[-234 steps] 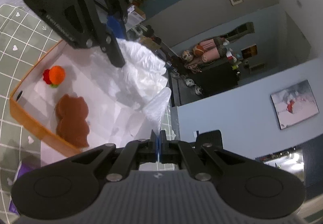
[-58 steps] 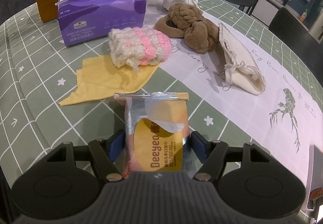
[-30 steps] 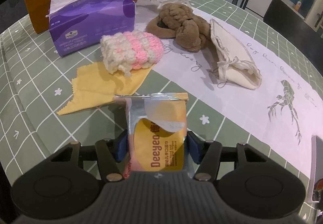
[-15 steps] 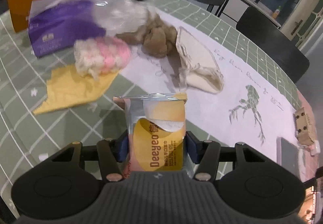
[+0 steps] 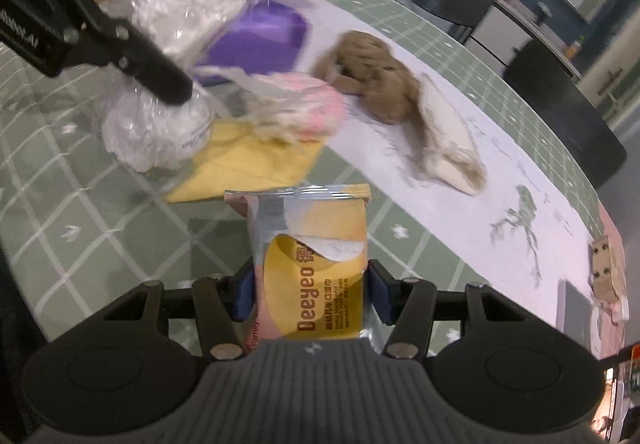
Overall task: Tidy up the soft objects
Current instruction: 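Carry the clear bag and Deeyeo bag with both grippers over the orange box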
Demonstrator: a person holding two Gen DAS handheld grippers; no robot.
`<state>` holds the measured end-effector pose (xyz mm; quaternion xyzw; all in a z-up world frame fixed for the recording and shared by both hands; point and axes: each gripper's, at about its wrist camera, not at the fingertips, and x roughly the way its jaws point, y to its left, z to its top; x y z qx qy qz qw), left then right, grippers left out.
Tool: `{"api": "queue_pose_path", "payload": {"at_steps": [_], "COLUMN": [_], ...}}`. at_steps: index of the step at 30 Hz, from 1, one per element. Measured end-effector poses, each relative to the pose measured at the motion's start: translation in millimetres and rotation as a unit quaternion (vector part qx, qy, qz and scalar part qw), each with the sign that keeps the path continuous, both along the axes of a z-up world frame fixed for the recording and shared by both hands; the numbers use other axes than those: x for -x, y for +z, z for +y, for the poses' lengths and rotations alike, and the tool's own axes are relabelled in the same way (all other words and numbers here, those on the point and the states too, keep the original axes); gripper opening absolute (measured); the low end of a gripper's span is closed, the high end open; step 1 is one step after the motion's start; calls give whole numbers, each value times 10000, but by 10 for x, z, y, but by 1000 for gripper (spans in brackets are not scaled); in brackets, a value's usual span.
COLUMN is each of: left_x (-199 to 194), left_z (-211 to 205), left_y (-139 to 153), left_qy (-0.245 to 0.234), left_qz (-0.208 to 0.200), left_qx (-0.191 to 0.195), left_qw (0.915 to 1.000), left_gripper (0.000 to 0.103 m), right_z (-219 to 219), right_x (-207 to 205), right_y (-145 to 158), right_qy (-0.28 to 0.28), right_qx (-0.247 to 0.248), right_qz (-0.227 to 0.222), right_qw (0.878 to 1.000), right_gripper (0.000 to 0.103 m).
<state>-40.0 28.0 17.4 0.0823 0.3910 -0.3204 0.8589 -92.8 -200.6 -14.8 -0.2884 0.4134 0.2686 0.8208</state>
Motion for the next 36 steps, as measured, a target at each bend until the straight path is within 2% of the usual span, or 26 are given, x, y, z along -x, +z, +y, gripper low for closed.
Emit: {"api": "queue_pose_path", "payload": {"at_steps": [8, 14, 19, 25, 36], "left_x": [229, 383, 489, 569, 475], "left_z": [451, 861, 1218, 1552, 2001], "left_y": [-92, 65, 311, 705, 1468], "left_qy": [291, 616, 909, 1245, 1796], "left_qz": [67, -50, -180, -560, -1392], "left_qx": [-138, -170, -185, -203, -237], "left_qw": [9995, 9979, 9955, 9904, 9736], "left_gripper": [46, 46, 46, 46, 47], "right_z": [490, 878, 1233, 1627, 2197], "right_x": [217, 239, 213, 132, -220], "right_y": [-2, 68, 219, 489, 1065], "right_qy": [621, 1113, 1527, 1973, 2358], "right_qx": [-20, -107, -200, -268, -381], "right_qz": [167, 226, 179, -39, -692], "right_qw": [9979, 9935, 9879, 9800, 9686], "right_gripper": [56, 56, 56, 56, 55]}}
